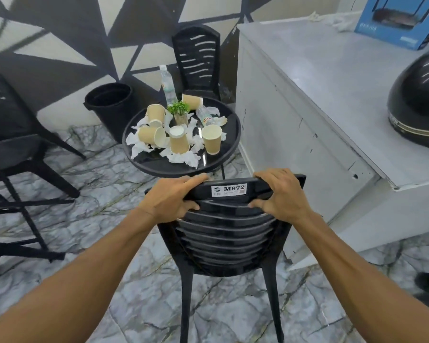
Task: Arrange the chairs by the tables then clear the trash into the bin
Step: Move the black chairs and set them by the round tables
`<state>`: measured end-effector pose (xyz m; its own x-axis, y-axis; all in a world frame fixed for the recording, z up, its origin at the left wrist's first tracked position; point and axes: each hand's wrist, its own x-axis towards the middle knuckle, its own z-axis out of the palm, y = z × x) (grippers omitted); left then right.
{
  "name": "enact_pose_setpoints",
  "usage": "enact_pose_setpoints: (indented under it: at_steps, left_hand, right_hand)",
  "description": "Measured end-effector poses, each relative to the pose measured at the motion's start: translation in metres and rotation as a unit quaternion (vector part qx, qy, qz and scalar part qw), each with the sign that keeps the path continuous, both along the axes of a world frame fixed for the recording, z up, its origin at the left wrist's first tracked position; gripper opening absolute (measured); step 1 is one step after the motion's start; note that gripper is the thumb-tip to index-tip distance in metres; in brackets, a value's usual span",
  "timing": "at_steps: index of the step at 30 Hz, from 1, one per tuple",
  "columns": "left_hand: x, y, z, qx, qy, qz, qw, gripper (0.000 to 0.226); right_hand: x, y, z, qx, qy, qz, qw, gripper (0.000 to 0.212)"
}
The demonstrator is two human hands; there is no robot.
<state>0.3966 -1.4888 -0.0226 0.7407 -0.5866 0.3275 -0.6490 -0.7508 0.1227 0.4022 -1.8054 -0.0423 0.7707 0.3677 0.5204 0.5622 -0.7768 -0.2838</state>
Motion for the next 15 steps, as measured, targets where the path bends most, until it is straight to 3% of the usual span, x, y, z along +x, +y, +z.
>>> enact_pose_setpoints:
  at_steps: [2, 9, 15]
  left_hand:
    - [-0.001, 0.012, 0.004, -0.014, 0.029, 0.028, 0.999, 0.083]
    - [0.014, 0.016, -0.008, -0.055, -0.017, 0.153, 0.986, 0.067]
    - [0.036, 0.023, 0.009, -0.053, 0.038, 0.143, 0.987, 0.054]
  right_hand:
    - [0.016, 0.012, 0.005, -0.006, 0.016, 0.029, 0.999, 0.083]
    - [0.075, 0.009, 0.009, 0.002, 0.035, 0.019, 0.999, 0.087]
    - [0.106, 0.021, 0.012, -0.001, 0.054, 0.058, 0.997, 0.086]
